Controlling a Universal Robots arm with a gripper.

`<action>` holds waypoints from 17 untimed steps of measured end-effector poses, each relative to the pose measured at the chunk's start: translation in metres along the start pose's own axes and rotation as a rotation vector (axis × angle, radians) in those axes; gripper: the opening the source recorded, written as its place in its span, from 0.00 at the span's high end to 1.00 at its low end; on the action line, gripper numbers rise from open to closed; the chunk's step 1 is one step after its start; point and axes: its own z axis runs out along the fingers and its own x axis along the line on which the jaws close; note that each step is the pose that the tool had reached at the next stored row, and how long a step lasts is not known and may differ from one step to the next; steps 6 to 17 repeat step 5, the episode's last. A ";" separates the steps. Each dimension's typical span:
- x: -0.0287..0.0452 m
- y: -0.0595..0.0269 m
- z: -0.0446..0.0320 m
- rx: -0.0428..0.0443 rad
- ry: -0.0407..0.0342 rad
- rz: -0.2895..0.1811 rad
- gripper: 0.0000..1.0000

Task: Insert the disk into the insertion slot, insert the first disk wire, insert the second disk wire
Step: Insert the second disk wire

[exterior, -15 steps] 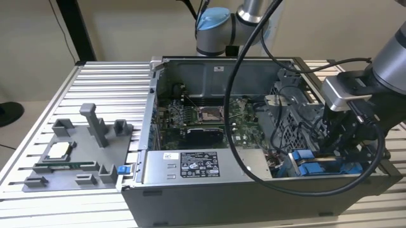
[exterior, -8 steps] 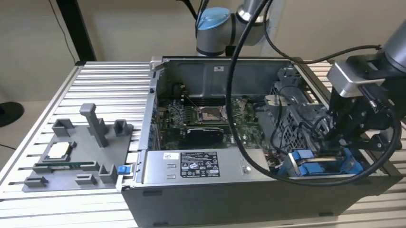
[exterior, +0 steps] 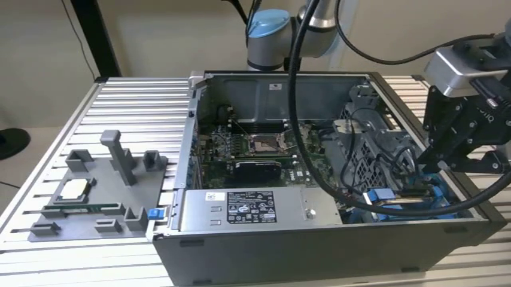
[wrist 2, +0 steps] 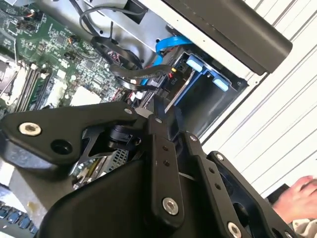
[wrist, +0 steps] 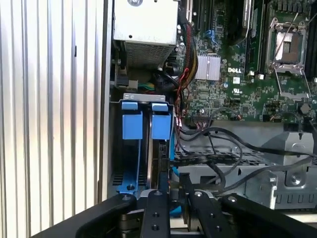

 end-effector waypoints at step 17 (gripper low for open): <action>0.0000 0.0000 0.0000 0.0000 0.0003 0.000 0.00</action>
